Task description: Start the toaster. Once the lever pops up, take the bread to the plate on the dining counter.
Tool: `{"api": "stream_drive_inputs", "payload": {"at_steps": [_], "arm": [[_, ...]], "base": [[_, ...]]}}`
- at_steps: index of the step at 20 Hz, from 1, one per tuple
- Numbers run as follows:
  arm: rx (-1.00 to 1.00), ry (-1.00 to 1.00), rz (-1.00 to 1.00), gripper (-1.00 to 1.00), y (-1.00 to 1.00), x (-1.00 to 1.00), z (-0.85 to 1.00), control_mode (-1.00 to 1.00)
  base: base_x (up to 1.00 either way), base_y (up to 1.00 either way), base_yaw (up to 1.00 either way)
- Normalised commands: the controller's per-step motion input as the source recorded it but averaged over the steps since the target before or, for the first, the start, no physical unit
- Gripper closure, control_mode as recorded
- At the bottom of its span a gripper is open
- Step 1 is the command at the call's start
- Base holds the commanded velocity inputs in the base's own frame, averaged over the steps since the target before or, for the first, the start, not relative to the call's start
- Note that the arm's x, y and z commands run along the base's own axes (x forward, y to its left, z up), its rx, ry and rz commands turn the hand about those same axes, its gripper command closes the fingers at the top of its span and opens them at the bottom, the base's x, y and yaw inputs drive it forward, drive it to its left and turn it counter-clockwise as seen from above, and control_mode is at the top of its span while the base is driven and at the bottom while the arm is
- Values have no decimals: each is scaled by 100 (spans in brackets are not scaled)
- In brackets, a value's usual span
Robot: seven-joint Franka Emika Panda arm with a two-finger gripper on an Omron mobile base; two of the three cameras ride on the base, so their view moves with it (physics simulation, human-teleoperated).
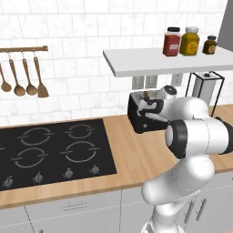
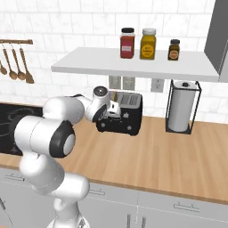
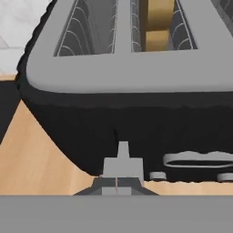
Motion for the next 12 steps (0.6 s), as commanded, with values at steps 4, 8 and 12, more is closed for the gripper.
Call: {"api": "stream_drive_inputs", "payload": {"at_steps": [4, 8, 12], "arm": [[0, 0, 0, 100, -1, 19, -27, -100], [0, 0, 0, 100, 0, 8, -42, -100], [0, 0, 0, 100, 0, 0, -67, -100]], "base": [[0, 0, 0], [0, 0, 0], [0, 0, 0]]}}
